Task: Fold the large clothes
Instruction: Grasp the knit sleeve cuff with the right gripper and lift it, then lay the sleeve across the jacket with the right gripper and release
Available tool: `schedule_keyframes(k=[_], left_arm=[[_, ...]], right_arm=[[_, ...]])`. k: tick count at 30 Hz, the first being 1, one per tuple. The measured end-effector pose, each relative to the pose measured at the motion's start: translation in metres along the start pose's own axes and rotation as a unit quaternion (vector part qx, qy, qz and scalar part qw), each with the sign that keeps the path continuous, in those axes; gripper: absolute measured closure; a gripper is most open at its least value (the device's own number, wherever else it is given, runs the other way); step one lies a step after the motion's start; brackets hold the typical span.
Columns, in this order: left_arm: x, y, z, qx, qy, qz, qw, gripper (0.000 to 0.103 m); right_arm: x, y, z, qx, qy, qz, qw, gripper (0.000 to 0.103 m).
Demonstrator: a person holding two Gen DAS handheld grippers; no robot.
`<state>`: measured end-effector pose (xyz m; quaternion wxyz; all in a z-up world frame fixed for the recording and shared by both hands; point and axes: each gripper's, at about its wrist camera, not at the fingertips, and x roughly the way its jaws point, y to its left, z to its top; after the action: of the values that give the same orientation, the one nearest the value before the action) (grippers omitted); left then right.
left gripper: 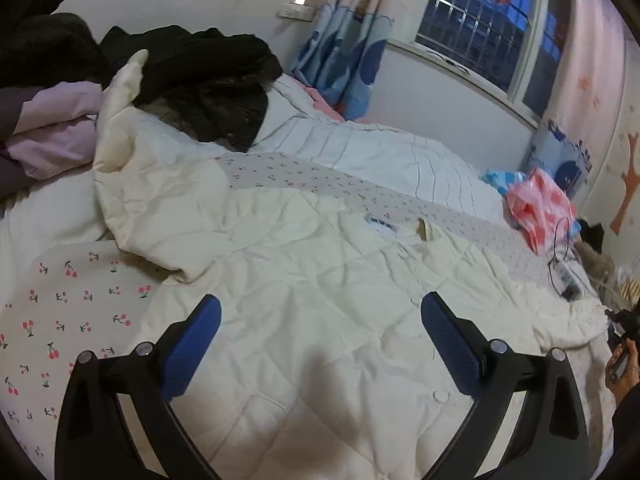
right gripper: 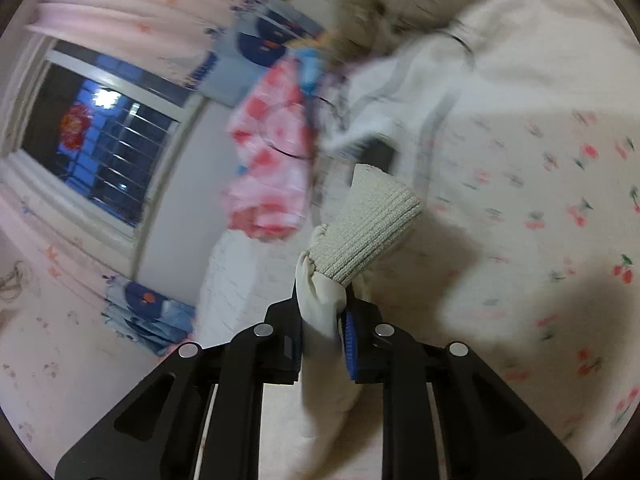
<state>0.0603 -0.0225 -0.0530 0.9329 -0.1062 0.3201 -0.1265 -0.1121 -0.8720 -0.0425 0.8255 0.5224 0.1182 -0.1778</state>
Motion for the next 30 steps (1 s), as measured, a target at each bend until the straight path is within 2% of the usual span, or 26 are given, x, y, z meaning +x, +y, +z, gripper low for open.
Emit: schedule_keyframes(k=[4,9,11,15,17,18,20,24,28,30], left_arm=[[-0.006,0.011,0.009,-0.01,-0.002,0.008,0.9999,0.007],[-0.012,0.04,0.021,-0.063,-0.002,0.007,0.998,0.007],[-0.015,0.052,0.025,-0.087,-0.004,0.007,0.9962,0.007],[-0.027,0.075,0.032,-0.132,-0.012,-0.002,0.9911,0.007],[-0.031,0.086,0.035,-0.151,-0.013,-0.004,0.9884,0.007],[-0.032,0.091,0.036,-0.159,-0.013,-0.005,0.9872,0.007],[-0.034,0.103,0.038,-0.177,-0.013,-0.006,0.984,0.007],[-0.04,0.122,0.041,-0.207,-0.016,-0.004,0.9782,0.007],[-0.044,0.135,0.042,-0.225,-0.017,-0.005,0.9742,0.007],[-0.045,0.14,0.042,-0.23,-0.016,-0.002,0.9731,0.007]], right_arm=[[-0.011,0.08,-0.007,-0.045,-0.015,0.048,0.998,0.088],[0.0,0.207,-0.048,-0.139,0.01,0.119,0.983,0.089],[0.006,0.261,-0.082,-0.173,0.033,0.156,0.972,0.089],[0.024,0.339,-0.155,-0.223,0.085,0.2,0.95,0.089],[0.037,0.375,-0.211,-0.25,0.124,0.22,0.935,0.089],[0.043,0.385,-0.23,-0.262,0.135,0.224,0.929,0.089],[0.057,0.409,-0.291,-0.291,0.173,0.235,0.911,0.089],[0.082,0.425,-0.399,-0.339,0.241,0.237,0.878,0.089],[0.105,0.404,-0.514,-0.407,0.311,0.2,0.835,0.089],[0.112,0.387,-0.555,-0.436,0.335,0.179,0.816,0.089]])
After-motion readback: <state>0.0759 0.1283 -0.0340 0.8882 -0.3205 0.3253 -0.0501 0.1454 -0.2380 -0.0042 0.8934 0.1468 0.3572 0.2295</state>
